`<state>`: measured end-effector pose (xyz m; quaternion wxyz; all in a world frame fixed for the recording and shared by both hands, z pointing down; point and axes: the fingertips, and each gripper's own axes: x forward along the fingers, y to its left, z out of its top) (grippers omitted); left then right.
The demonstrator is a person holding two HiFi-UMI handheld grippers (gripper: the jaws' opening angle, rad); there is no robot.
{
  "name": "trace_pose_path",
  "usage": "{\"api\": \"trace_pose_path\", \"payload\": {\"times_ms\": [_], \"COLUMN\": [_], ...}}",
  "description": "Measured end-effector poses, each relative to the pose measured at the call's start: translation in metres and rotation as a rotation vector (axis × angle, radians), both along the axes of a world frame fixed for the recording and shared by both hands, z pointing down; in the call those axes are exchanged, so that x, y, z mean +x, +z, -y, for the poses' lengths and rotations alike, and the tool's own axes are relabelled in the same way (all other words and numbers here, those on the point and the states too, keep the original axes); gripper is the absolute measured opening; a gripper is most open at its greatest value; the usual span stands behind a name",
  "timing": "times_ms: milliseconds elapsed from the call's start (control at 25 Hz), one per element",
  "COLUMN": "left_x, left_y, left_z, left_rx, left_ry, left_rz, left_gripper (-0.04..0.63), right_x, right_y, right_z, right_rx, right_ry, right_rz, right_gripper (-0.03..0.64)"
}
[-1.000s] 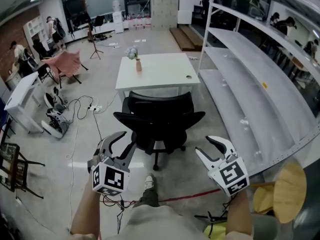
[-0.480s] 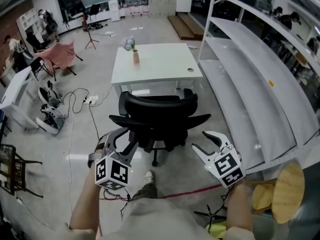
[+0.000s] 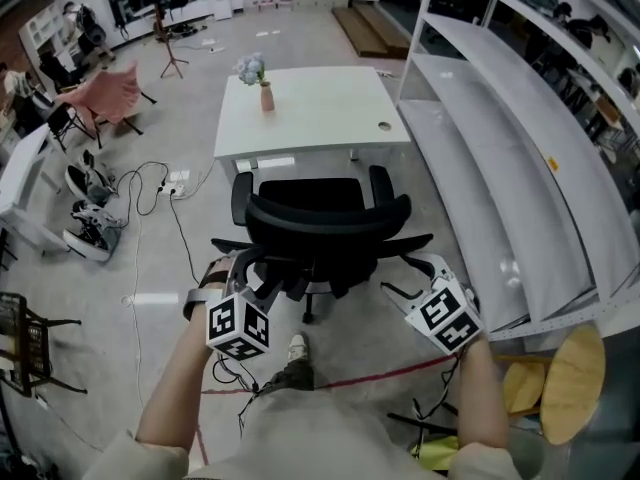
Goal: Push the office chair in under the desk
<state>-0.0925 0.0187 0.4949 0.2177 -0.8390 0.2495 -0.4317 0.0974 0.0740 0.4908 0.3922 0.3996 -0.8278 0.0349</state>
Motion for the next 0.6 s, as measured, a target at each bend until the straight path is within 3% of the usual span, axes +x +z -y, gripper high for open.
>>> {"api": "trace_pose_path", "payload": {"times_ms": [200, 480, 600], "left_x": [-0.005, -0.016, -0.016], "left_y": [0.019, 0.05, 0.055], "left_z": [0.019, 0.037, 0.046], "left_rx": [-0.01, -0.048, -0.047], "left_ry": [0.029, 0.032, 0.009], "left_rz": [0.067, 0.179, 0.18], "left_gripper": [0.261, 0.252, 0.219], "right_x": [0.004, 0.017, 0.02], "right_y": [0.023, 0.056, 0.063], "right_z": [0.025, 0.047, 0.057], "right_rx": [-0.031, -0.095, -0.093], "right_ry": [-0.017, -0.032, -0.02], "right_rz": [-0.068, -0.21, -0.234], "right_gripper": [0.261, 0.261, 0.261]}}
